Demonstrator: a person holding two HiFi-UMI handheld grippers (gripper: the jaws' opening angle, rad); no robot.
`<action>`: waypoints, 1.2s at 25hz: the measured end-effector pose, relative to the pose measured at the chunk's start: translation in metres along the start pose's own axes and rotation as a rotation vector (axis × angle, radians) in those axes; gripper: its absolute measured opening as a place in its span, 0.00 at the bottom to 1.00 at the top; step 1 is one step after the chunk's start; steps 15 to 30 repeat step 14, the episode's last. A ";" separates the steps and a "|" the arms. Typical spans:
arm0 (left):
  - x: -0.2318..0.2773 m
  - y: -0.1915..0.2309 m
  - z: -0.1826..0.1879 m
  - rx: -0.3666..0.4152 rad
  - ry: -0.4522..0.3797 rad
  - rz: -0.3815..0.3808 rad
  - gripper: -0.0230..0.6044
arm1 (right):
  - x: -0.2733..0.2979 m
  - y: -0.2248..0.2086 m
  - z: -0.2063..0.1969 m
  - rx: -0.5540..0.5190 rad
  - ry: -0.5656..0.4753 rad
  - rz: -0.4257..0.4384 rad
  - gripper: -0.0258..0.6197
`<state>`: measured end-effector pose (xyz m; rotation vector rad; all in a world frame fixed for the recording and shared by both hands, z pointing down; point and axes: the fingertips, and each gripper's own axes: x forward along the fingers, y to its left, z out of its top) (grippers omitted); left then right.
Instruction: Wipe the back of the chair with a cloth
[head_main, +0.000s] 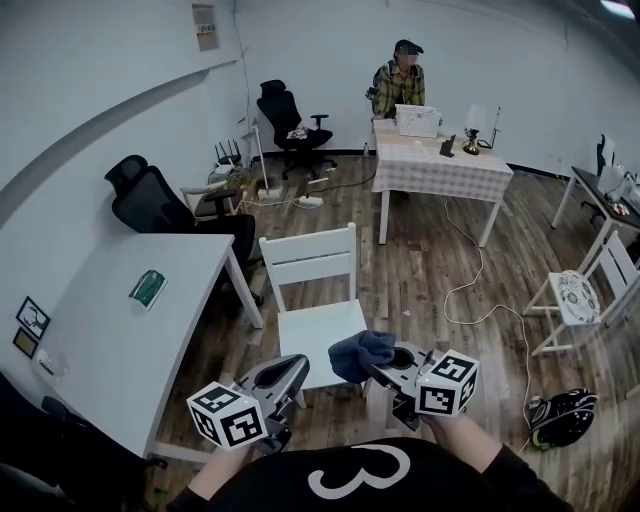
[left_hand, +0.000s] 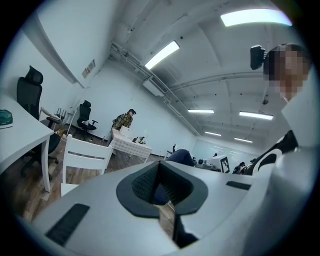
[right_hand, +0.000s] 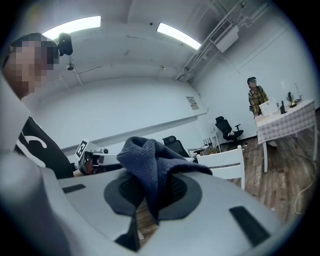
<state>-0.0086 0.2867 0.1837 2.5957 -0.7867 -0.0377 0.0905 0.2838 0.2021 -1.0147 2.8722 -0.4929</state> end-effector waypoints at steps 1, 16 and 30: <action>0.000 0.000 0.001 0.001 -0.001 -0.001 0.06 | -0.001 0.000 0.001 -0.010 -0.002 -0.003 0.12; 0.031 -0.015 -0.002 0.008 -0.006 -0.024 0.06 | -0.029 -0.020 0.011 -0.009 -0.027 -0.022 0.12; 0.031 -0.015 -0.002 0.008 -0.006 -0.024 0.06 | -0.029 -0.020 0.011 -0.009 -0.027 -0.022 0.12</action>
